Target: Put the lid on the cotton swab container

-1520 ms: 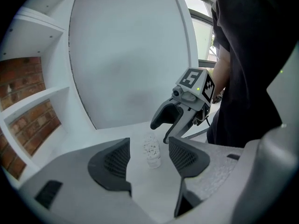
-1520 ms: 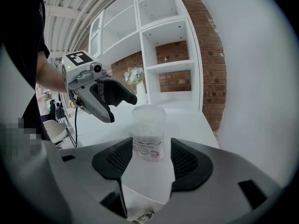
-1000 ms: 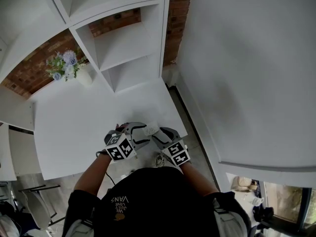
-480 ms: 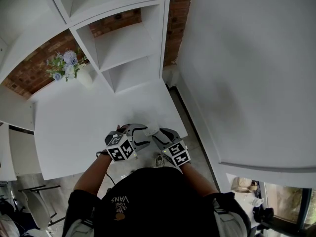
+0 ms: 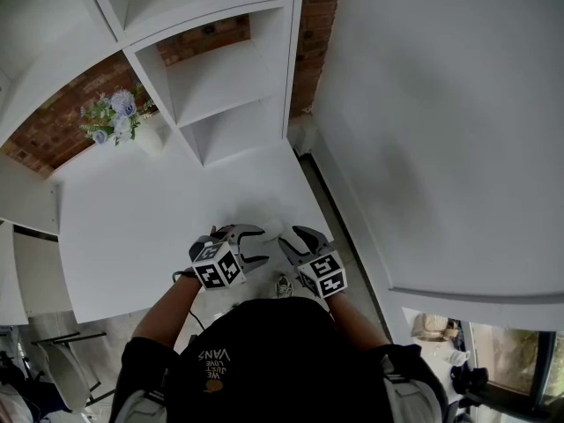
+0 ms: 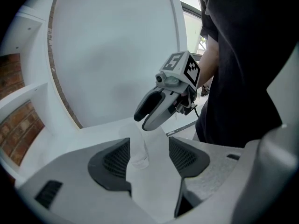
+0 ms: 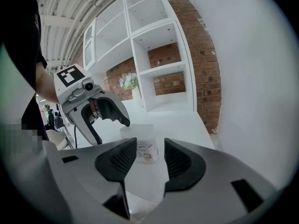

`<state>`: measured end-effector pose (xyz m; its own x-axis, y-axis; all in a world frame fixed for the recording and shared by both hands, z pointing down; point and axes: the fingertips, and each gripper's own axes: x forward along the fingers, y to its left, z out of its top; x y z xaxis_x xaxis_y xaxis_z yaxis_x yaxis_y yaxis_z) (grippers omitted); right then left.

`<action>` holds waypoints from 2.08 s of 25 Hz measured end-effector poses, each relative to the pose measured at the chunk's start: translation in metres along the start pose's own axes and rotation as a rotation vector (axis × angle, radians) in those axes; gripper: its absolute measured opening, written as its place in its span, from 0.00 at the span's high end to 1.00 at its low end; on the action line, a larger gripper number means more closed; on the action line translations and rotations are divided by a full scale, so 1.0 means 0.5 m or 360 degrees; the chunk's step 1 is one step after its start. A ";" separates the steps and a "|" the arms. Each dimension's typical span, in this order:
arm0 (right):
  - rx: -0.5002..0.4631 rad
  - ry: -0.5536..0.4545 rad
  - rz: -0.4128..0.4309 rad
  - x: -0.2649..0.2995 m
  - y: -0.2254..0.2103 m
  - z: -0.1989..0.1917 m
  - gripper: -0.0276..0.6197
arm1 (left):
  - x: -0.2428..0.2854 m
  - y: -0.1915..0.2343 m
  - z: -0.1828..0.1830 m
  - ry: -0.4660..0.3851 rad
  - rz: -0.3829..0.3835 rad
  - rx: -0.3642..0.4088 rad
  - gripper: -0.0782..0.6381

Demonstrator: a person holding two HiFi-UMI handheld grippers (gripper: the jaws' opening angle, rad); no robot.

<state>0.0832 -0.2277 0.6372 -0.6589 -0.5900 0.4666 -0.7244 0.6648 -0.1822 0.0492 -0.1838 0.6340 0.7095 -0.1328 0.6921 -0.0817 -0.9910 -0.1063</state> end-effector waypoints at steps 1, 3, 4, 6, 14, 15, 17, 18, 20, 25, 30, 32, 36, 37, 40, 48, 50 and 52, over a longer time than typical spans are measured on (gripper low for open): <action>0.0002 -0.0013 -0.0007 -0.005 -0.002 0.006 0.67 | 0.002 -0.002 -0.001 0.0002 -0.0004 0.0000 0.55; 0.0011 -0.0045 -0.0024 -0.015 -0.008 0.019 0.68 | 0.004 -0.004 -0.003 0.0001 -0.0007 -0.0005 0.55; 0.0016 -0.0064 -0.0034 -0.020 -0.011 0.027 0.68 | 0.004 -0.004 -0.004 -0.0001 -0.0007 -0.0008 0.55; 0.0017 -0.0105 -0.0048 -0.030 -0.014 0.045 0.69 | 0.005 -0.004 -0.004 -0.0003 -0.0008 -0.0013 0.55; -0.0045 -0.0157 0.0028 -0.014 0.007 0.077 0.80 | 0.006 -0.005 -0.002 -0.0004 0.0029 -0.0040 0.55; -0.0053 -0.0147 0.0041 -0.009 0.011 0.074 0.83 | 0.006 -0.005 -0.001 -0.0007 0.0036 -0.0047 0.55; -0.0063 -0.0126 0.0058 -0.001 0.015 0.067 0.88 | 0.007 -0.004 0.001 -0.0011 0.0051 -0.0059 0.55; -0.0065 -0.0115 0.0065 0.002 0.016 0.063 0.89 | 0.007 -0.003 0.003 -0.0016 0.0060 -0.0067 0.55; -0.0064 -0.0097 0.0076 0.005 0.020 0.055 0.92 | 0.005 0.000 0.007 -0.0039 0.0079 -0.0102 0.55; -0.0070 -0.0085 0.0082 0.005 0.020 0.047 0.93 | -0.010 0.011 0.020 -0.0151 0.0153 -0.0234 0.55; -0.0094 -0.0076 0.0074 0.006 0.022 0.044 0.94 | -0.045 0.048 0.044 -0.0322 0.0323 -0.0468 0.58; -0.0099 -0.0075 0.0071 0.006 0.023 0.044 0.94 | -0.052 0.059 0.048 -0.0373 0.0381 -0.0529 0.61; -0.0107 -0.0073 0.0066 0.006 0.023 0.045 0.94 | -0.063 0.074 0.047 -0.0433 0.0488 -0.0621 0.82; -0.0109 -0.0072 0.0066 0.006 0.023 0.044 0.94 | -0.064 0.075 0.044 -0.0438 0.0503 -0.0638 0.84; -0.0114 -0.0070 0.0064 0.007 0.023 0.043 0.94 | -0.061 0.076 0.032 -0.0433 0.0522 -0.0689 0.87; -0.0130 -0.0061 0.0058 0.008 0.024 0.040 0.94 | -0.045 0.067 0.015 -0.0406 0.0501 -0.0737 0.88; -0.0127 -0.0063 0.0056 0.008 0.024 0.039 0.94 | -0.037 0.063 0.006 -0.0381 0.0492 -0.0746 0.88; -0.0123 -0.0064 0.0054 0.008 0.024 0.038 0.94 | -0.033 0.060 0.000 -0.0378 0.0490 -0.0765 0.88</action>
<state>0.0681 -0.2308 0.6202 -0.6917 -0.5832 0.4260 -0.6846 0.7174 -0.1295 0.0349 -0.2113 0.6192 0.7354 -0.4608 0.4969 -0.5744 -0.8129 0.0962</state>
